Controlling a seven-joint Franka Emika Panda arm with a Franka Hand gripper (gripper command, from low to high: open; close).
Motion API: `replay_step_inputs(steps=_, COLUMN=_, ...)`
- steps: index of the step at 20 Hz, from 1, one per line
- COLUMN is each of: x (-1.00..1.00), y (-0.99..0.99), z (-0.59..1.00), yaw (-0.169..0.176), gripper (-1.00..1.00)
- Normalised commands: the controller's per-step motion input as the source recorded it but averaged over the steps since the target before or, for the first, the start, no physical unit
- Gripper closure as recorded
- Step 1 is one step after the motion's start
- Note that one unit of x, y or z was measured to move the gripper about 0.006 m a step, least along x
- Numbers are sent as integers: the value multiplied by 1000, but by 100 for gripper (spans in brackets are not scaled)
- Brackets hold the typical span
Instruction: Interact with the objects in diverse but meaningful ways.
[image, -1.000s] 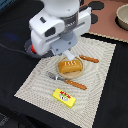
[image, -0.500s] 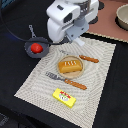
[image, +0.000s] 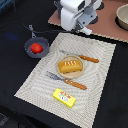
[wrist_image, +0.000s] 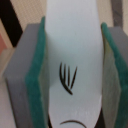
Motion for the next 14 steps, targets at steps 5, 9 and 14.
replay_step_inputs(steps=5, x=-367, y=247, z=-566, yaw=60, gripper=100)
replay_step_inputs(steps=9, x=-367, y=234, z=-529, yaw=64, gripper=100)
replay_step_inputs(steps=14, x=-337, y=238, z=-461, yaw=65, gripper=100)
